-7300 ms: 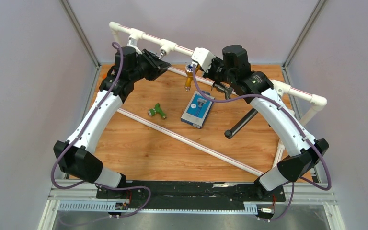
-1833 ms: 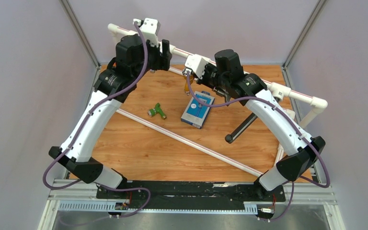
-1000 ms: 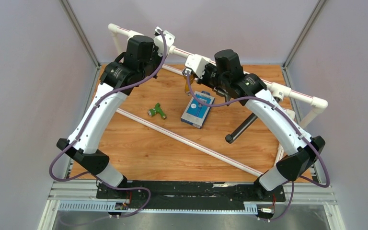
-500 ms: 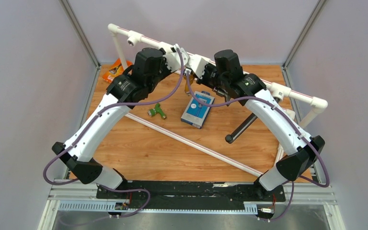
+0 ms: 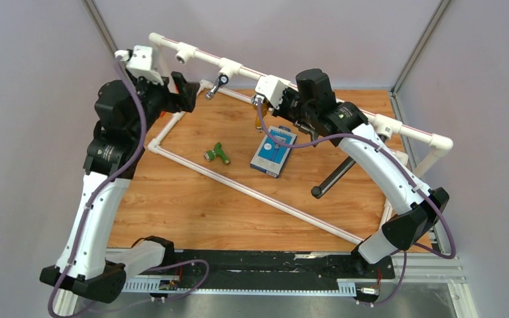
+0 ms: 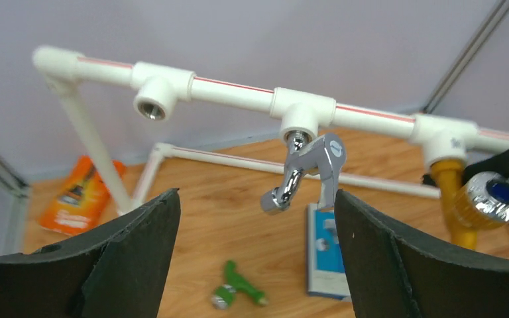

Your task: Install the water faucets

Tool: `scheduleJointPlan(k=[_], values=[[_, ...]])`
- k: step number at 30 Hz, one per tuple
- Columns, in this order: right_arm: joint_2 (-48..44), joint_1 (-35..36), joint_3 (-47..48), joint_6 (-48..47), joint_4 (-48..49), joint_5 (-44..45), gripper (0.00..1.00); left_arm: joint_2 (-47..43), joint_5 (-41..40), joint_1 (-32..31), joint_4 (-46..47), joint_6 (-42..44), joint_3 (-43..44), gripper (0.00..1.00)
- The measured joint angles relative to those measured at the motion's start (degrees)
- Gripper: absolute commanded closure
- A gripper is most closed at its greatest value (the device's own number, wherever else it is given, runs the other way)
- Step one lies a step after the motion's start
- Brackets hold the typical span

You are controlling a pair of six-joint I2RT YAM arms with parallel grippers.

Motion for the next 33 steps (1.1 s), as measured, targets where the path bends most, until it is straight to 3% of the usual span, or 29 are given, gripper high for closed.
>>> scheduleJointPlan(k=[7, 10, 14, 22, 30, 33], values=[[0.0, 0.0, 0.0, 0.0, 0.0, 0.0, 1.0, -3.4, 14.4, 15.3, 16.1, -44.0, -19.0, 0.09], [0.0, 0.0, 0.0, 0.0, 0.0, 0.0, 1.0, -0.7, 18.6, 16.3, 21.6, -59.4, -27.3, 0.08], [0.0, 0.0, 0.0, 0.0, 0.1, 0.3, 1.0, 2.1, 22.4, 16.2, 26.2, -73.6, -32.3, 0.09], [0.0, 0.1, 0.0, 0.0, 0.1, 0.4, 1.0, 2.2, 23.4, 12.6, 38.0, -88.0, -33.3, 0.14], [0.0, 0.1, 0.0, 0.0, 0.2, 0.4, 1.0, 4.3, 21.4, 8.2, 41.2, -93.4, -33.2, 0.16], [0.0, 0.1, 0.0, 0.0, 0.2, 0.4, 1.0, 5.6, 20.5, 7.2, 41.7, -95.0, -33.2, 0.22]])
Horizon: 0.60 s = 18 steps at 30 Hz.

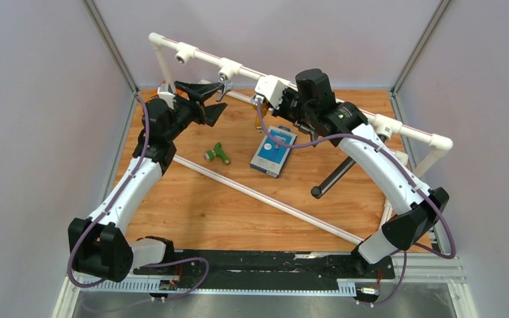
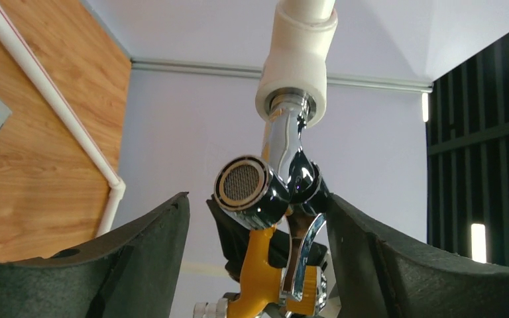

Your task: Install the water faucets

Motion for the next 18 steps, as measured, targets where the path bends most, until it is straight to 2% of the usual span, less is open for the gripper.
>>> scheduleJointPlan(k=[5, 8, 10, 11, 12, 13, 14, 15, 16, 17, 18], values=[[0.0, 0.0, 0.0, 0.0, 0.0, 0.0, 1.0, 1.6, -1.8, -0.5, 2.8, -2.6, 0.0, 0.28], [0.0, 0.0, 0.0, 0.0, 0.0, 0.0, 1.0, 2.5, -2.7, -0.8, 4.2, -3.3, 0.2, 0.37], [0.0, 0.0, 0.0, 0.0, 0.0, 0.0, 1.0, 3.0, -2.8, -1.0, 5.0, -3.5, 0.5, 0.46], [0.0, 0.0, -0.1, 0.0, 0.0, 0.0, 1.0, 3.3, -2.9, -1.0, 5.1, -3.5, 0.9, 0.56], [0.0, 0.0, -0.1, 0.0, 0.0, 0.0, 1.0, 3.5, -2.9, -1.1, 5.3, -3.4, 1.3, 0.58], [0.0, 0.0, -0.1, 0.0, 0.1, 0.0, 1.0, 3.6, -3.0, -1.1, 5.3, -3.4, 1.5, 0.69], [0.0, 0.0, -0.1, 0.0, 0.1, 0.0, 1.0, 3.7, -3.1, -1.2, 5.0, -2.7, 1.8, 0.71], [0.0, 0.0, -0.1, 0.0, 0.2, 0.0, 1.0, 3.8, -3.1, -1.2, 4.8, -2.4, 1.9, 0.79], [0.0, 0.0, -0.2, 0.0, 0.3, 0.1, 1.0, 3.8, -3.2, -1.2, 4.7, -1.8, 1.9, 0.81], [0.0, 0.0, -0.2, 0.0, 0.3, 0.2, 1.0, 3.8, -3.2, -1.2, 4.3, -1.0, 2.2, 0.88], [0.0, 0.0, -0.2, 0.0, 0.5, 0.2, 1.0, 3.8, -3.2, -1.2, 3.5, 0.1, 2.6, 0.9]])
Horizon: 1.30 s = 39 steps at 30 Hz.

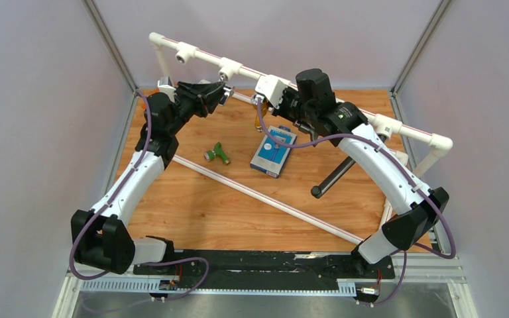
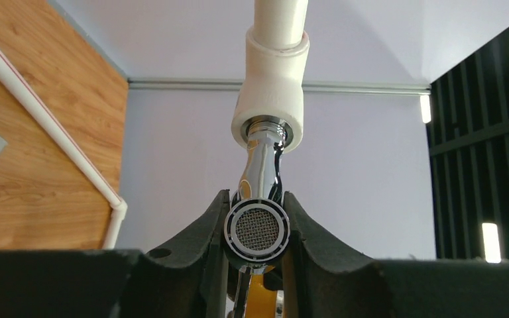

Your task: Install the water faucets

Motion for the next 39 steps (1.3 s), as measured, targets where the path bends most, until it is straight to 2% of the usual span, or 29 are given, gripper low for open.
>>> scheduleJointPlan(k=[1, 3, 7, 11, 14, 17, 22, 24, 25, 26, 28, 29, 31, 33, 39], values=[[0.0, 0.0, 0.0, 0.0, 0.0, 0.0, 1.0, 0.0, 0.0, 0.0, -0.6, 0.8, 0.3, 0.97], [0.0, 0.0, 0.0, 0.0, 0.2, 0.1, 1.0, 0.1, -0.1, 0.0, -3.6, 4.1, 2.1, 1.0], [0.0, 0.0, 0.0, 0.0, 0.7, 0.5, 1.0, 0.8, -0.7, -0.1, -13.7, 15.4, 8.0, 1.0], [0.0, 0.0, -0.1, 0.0, 0.8, 0.6, 1.0, 1.9, -3.3, -1.5, -23.5, 32.3, 14.5, 1.0], [0.0, 0.0, -0.1, 0.0, 0.8, 0.7, 1.0, 2.7, -9.4, -4.7, -29.9, 49.5, 19.2, 1.0], [0.0, -0.1, -0.1, 0.0, 0.8, 1.0, 1.0, 3.2, -18.8, -9.5, -32.9, 66.9, 21.7, 1.0], [-0.1, -0.2, -0.1, -0.2, 0.6, 1.2, 1.0, 3.6, -35.4, -17.8, -29.8, 99.3, 20.5, 1.0], [-0.1, -0.2, -0.3, -0.2, 0.6, 1.2, 1.0, 3.6, -40.1, -20.2, -26.7, 110.7, 18.7, 0.91], [-0.2, -0.2, -0.4, -0.2, 0.5, 1.2, 1.0, 3.6, -42.1, -21.3, -25.0, 116.1, 17.7, 0.82], [-0.2, -0.2, -0.4, -0.2, 0.5, 1.2, 1.0, 3.6, -43.2, -21.9, -24.1, 119.8, 17.2, 0.79], [-0.2, -0.2, -0.4, -0.2, 0.5, 1.1, 1.0, 3.4, -43.8, -22.4, -23.6, 123.7, 17.0, 0.65], [-0.2, -0.2, -0.4, -0.2, 0.5, 1.1, 1.0, 3.3, -43.6, -22.4, -23.9, 124.5, 17.0, 0.53], [-0.2, -0.2, -0.4, -0.2, 0.5, 0.8, 1.0, 2.7, -42.9, -22.3, -24.8, 124.8, 17.0, 0.38], [-0.3, 0.2, -0.5, -0.2, 0.6, 0.8, 1.0, 1.8, -41.6, -22.8, -26.4, 125.2, 17.2, 0.27], [-0.3, 0.3, -0.6, -0.2, 0.7, 0.9, 1.0, -3.7, -33.7, -22.2, -31.3, 116.3, 19.9, 0.17]])
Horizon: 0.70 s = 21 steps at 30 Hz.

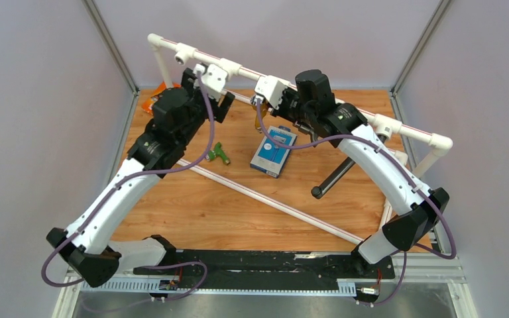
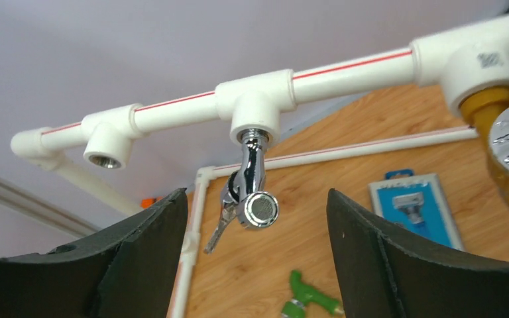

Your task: Install the water faucets

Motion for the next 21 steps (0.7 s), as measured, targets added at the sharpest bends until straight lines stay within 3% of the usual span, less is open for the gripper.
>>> scheduleJointPlan(k=[7, 13, 18, 21], values=[[0.0, 0.0, 0.0, 0.0, 0.0, 0.0, 1.0, -8.6, 8.8, 8.7, -2.0, -21.7, 0.7, 0.14], [0.0, 0.0, 0.0, 0.0, 0.0, 0.0, 1.0, -13.3, 14.3, 23.0, -1.7, -51.6, -4.1, 0.13], [0.0, 0.0, 0.0, 0.0, 0.1, 0.0, 1.0, -11.9, 23.3, 28.9, 0.7, -77.4, -12.1, 0.13], [0.0, 0.0, -0.1, 0.0, 0.1, 0.0, 1.0, -7.4, 28.5, 29.0, 3.1, -87.1, -14.3, 0.13]])
